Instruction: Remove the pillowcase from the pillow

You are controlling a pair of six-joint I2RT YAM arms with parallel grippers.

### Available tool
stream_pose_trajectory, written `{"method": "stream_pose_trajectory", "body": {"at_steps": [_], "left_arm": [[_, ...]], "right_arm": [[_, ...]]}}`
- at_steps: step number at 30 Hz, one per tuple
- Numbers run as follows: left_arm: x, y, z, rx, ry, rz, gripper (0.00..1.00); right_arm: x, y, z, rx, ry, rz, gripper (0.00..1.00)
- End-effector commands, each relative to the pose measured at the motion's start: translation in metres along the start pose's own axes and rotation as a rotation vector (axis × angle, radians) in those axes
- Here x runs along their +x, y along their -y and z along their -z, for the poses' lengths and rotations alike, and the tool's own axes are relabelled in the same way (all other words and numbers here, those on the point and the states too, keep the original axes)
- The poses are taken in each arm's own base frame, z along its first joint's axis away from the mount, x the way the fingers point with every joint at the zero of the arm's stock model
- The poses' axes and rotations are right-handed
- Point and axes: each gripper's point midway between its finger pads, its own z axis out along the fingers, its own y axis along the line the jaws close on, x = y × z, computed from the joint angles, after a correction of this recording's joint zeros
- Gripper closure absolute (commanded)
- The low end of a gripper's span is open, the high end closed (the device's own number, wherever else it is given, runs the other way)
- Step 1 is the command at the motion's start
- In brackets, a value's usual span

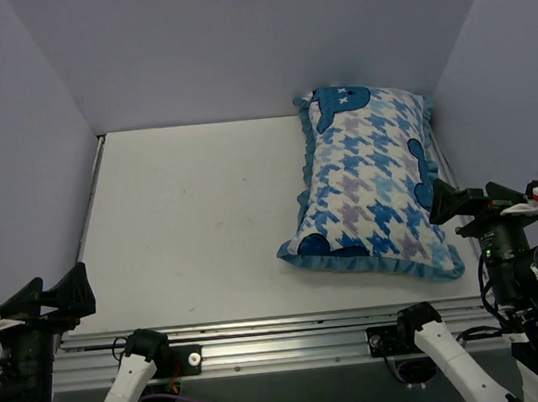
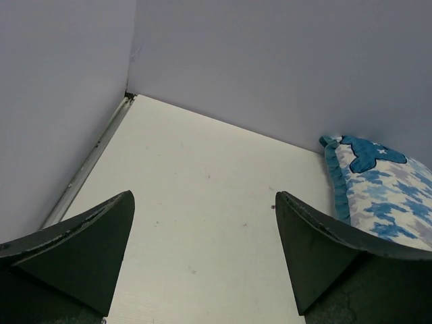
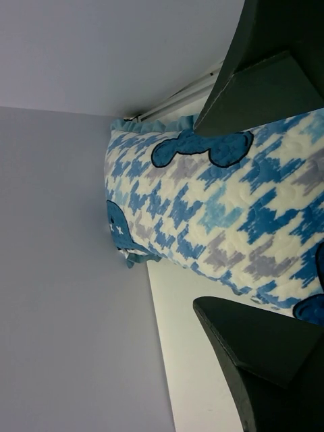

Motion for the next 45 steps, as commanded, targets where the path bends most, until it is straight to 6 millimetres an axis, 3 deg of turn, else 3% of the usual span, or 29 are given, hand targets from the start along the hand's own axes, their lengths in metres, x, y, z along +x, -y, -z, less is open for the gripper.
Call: {"method": "stream_pose_trajectory", "body": {"at_steps": [1,5,8,12,18,20,21,22,23,25,26,27,28,30,31,32,33,37,40,41,42,43,45], "left_arm": [[0.009,0.0,-0.008,-0.014,-0.045,-0.024,0.06],[0.016,0.004,-0.014,-0.013,-0.076,-0.04,0.06],[0.028,0.011,-0.024,0.008,-0.121,-0.053,0.06],[0.052,0.028,-0.046,0.058,-0.206,-0.09,0.06],[0.09,0.057,-0.084,0.123,-0.331,-0.095,0.06],[0.107,0.062,-0.098,0.13,-0.357,-0.088,0.06],[0.124,0.061,-0.103,0.123,-0.39,-0.093,0.06],[0.12,0.064,-0.106,0.133,-0.372,-0.081,0.06],[0.14,0.06,-0.111,0.119,-0.405,-0.088,0.06],[0.152,0.062,-0.12,0.115,-0.395,-0.062,0.06],[0.174,0.056,-0.122,0.1,-0.432,-0.067,0.06],[0.18,0.057,-0.126,0.098,-0.429,-0.049,0.06],[0.188,0.055,-0.127,0.087,-0.44,-0.045,0.06],[0.217,0.047,-0.128,0.065,-0.489,-0.043,0.06],[0.226,0.043,-0.128,0.052,-0.504,-0.044,0.06],[0.234,0.04,-0.127,0.04,-0.519,-0.046,0.06],[0.238,0.036,-0.126,0.023,-0.539,-0.053,0.06],[0.236,0.028,-0.13,-0.029,-0.534,-0.075,0.06],[0.234,0.024,-0.133,-0.043,-0.527,-0.081,0.06],[0.232,0.021,-0.135,-0.055,-0.52,-0.081,0.06],[0.232,0.019,-0.136,-0.059,-0.517,-0.083,0.06],[0.232,0.017,-0.137,-0.065,-0.516,-0.08,0.06],[0.23,0.011,-0.139,-0.085,-0.514,-0.066,0.06]], "right_arm": [[-0.008,0.0,-0.004,0.009,0.04,-0.004,0.0],[-0.002,-0.006,-0.013,-0.006,0.004,-0.008,0.0],[0.016,-0.005,-0.025,0.03,-0.069,-0.012,0.0],[0.038,0.0,-0.044,0.111,-0.153,-0.045,0.0],[0.074,-0.02,-0.083,0.094,-0.318,-0.039,0.0],[0.096,-0.026,-0.102,0.107,-0.401,-0.029,0.0],[0.111,-0.029,-0.115,0.121,-0.454,-0.024,0.0],[0.118,-0.03,-0.121,0.133,-0.478,-0.022,0.0],[0.126,-0.029,-0.128,0.152,-0.503,-0.017,0.0],[0.149,-0.03,-0.148,0.197,-0.564,-0.003,0.0],[0.157,-0.03,-0.155,0.212,-0.583,0.002,0.0],[0.164,-0.031,-0.162,0.221,-0.594,0.007,0.0],[0.181,-0.031,-0.174,0.244,-0.631,0.032,0.0],[0.195,-0.032,-0.188,0.272,-0.64,0.059,0.0],[0.215,-0.037,-0.197,0.278,-0.675,0.095,0.0],[0.223,-0.036,-0.203,0.285,-0.685,0.128,0.0],[0.232,-0.039,-0.208,0.28,-0.702,0.144,0.0],[0.299,-0.04,-0.219,0.301,-0.833,0.232,0.0],[0.349,-0.031,-0.213,0.331,-0.931,0.29,0.02],[0.363,-0.032,-0.21,0.326,-0.955,0.306,0.1],[0.386,-0.03,-0.203,0.317,-1.012,0.345,0.24],[0.396,-0.031,-0.2,0.3,-1.039,0.361,0.6],[0.414,-0.043,-0.191,0.241,-1.087,0.391,0.87]]}}
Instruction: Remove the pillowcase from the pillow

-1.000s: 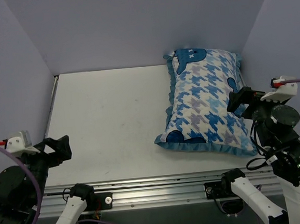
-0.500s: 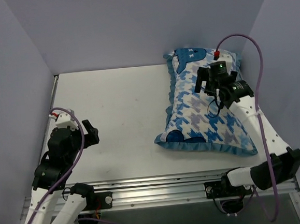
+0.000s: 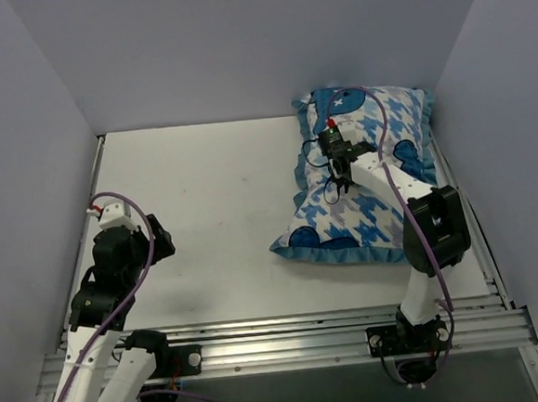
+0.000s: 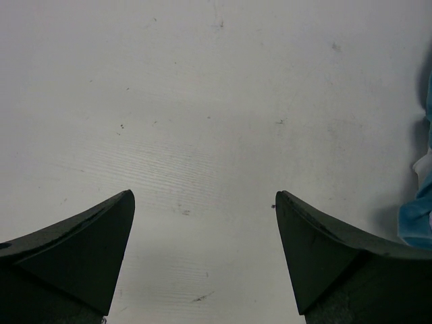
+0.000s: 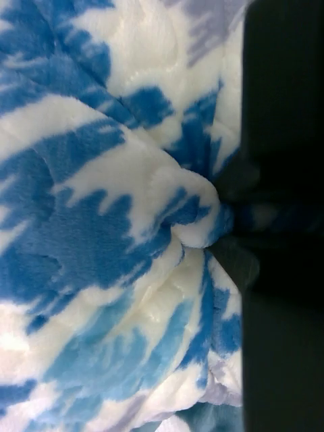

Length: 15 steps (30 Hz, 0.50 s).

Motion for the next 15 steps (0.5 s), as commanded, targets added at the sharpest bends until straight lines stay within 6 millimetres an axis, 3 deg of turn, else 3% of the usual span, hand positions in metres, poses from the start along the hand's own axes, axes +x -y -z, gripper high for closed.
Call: {"method": "stream_pose_trajectory", "body": {"at_steps": [1,2,3,6,7,9,10,12,15], "left_arm": [[-0.028,0.002,0.0,0.016,0.087,0.042,0.06],[-0.029,0.001,0.0,0.015,0.09,0.05,0.06],[-0.029,0.0,0.0,0.012,0.093,0.055,0.06],[-0.032,-0.002,0.002,0.007,0.102,0.062,0.06],[-0.031,-0.002,0.002,0.005,0.101,0.062,0.06],[-0.031,-0.003,0.003,0.003,0.104,0.063,0.06],[-0.031,-0.003,0.003,0.002,0.105,0.065,0.06],[-0.031,-0.004,0.004,0.004,0.11,0.068,0.06],[-0.03,-0.003,0.004,0.013,0.11,0.068,0.06]], "right_arm": [[0.051,-0.03,-0.017,-0.058,-0.119,0.133,0.97],[0.053,-0.04,-0.012,-0.077,-0.109,0.167,1.0],[0.055,-0.063,0.003,-0.124,-0.075,0.222,1.0],[0.056,-0.106,0.042,-0.244,-0.015,0.352,1.0],[0.062,-0.138,0.07,-0.332,0.021,0.421,1.0],[0.068,-0.165,0.106,-0.43,0.065,0.475,1.0],[0.08,-0.187,0.133,-0.497,0.093,0.525,1.0],[0.084,-0.205,0.162,-0.571,0.133,0.534,1.0],[0.092,-0.219,0.191,-0.634,0.162,0.517,1.0]]}}
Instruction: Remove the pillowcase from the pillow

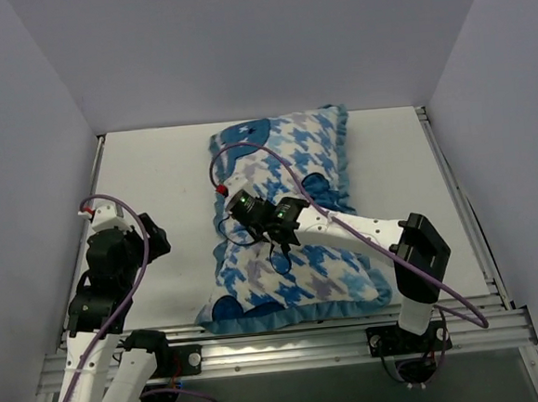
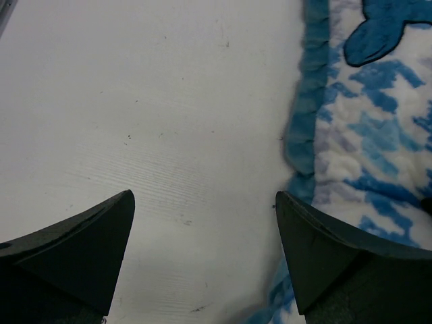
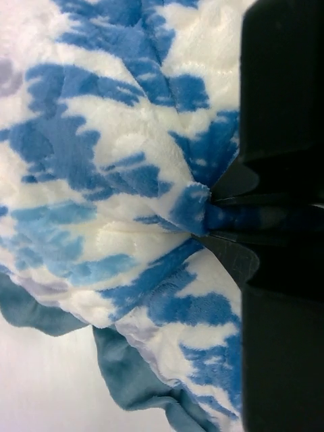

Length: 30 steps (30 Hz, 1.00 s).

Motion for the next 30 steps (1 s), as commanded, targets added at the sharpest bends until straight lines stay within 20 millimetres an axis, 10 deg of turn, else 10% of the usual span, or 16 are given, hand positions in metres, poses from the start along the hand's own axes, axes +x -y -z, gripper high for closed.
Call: {"method": "stream_pose_trajectory", "body": {"at_steps": [1,5,12,16,19,30], "left_arm": [[-0.017,0.009,0.003,0.043,0.061,0.024,0.06],[-0.016,0.009,0.002,0.043,0.056,0.026,0.06],[-0.014,0.009,0.003,0.047,0.053,0.03,0.06],[-0.014,0.008,0.004,0.04,0.056,0.032,0.06],[-0.016,0.006,0.004,0.029,0.061,0.036,0.06],[-0.04,-0.047,0.039,-0.222,0.242,0.14,0.06]], "right_arm": [[-0.001,-0.052,0.036,-0.23,0.001,-0.007,1.0],[0.009,-0.057,0.045,-0.242,-0.011,0.034,1.0],[0.028,0.003,0.046,-0.111,-0.017,-0.074,1.0],[0.021,0.037,0.048,-0.057,0.012,-0.139,0.75],[0.007,0.023,0.062,-0.085,0.065,-0.11,0.39],[-0.017,-0.047,0.123,0.029,0.297,0.19,0.04]]}}
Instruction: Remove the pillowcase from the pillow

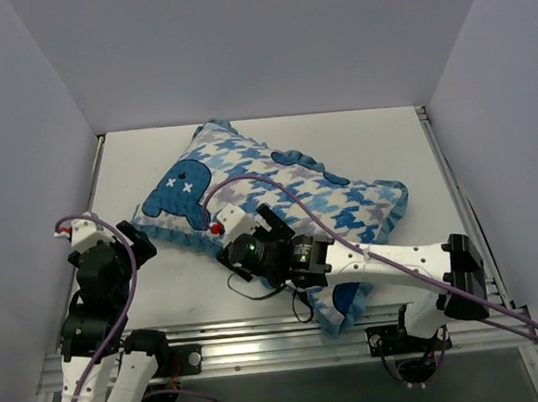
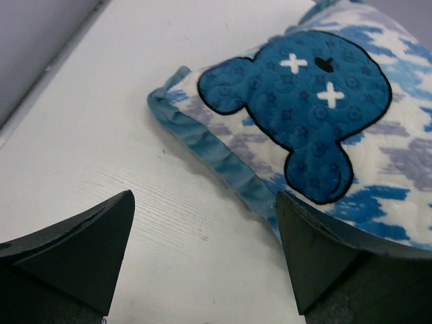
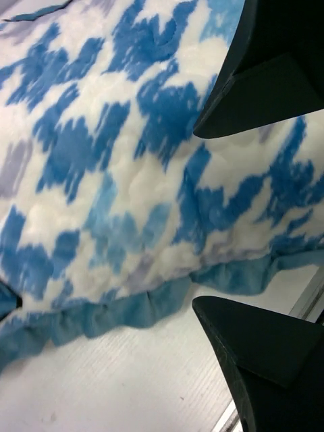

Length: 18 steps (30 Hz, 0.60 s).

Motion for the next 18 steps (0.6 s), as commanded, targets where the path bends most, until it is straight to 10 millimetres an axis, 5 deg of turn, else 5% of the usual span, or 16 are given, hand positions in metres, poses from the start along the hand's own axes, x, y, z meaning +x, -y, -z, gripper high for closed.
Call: {"method": "stream_pose_trajectory", "body": {"at_steps": [1,9,18], "left_arm": [[-0.027,-0.03,0.017,-0.15,0.126,0.076,0.06],[-0.04,-0.052,0.038,-0.22,0.236,0.155,0.06],[-0.04,-0.051,0.038,-0.215,0.232,0.154,0.06]], "right_arm": [[-0.02,-0.003,0.012,0.107,0.08,0.119,0.01],[0.015,-0.049,-0.023,0.155,0.021,0.395,0.0],[0.059,-0.048,-0.066,0.375,-0.066,0.602,0.0]]}}
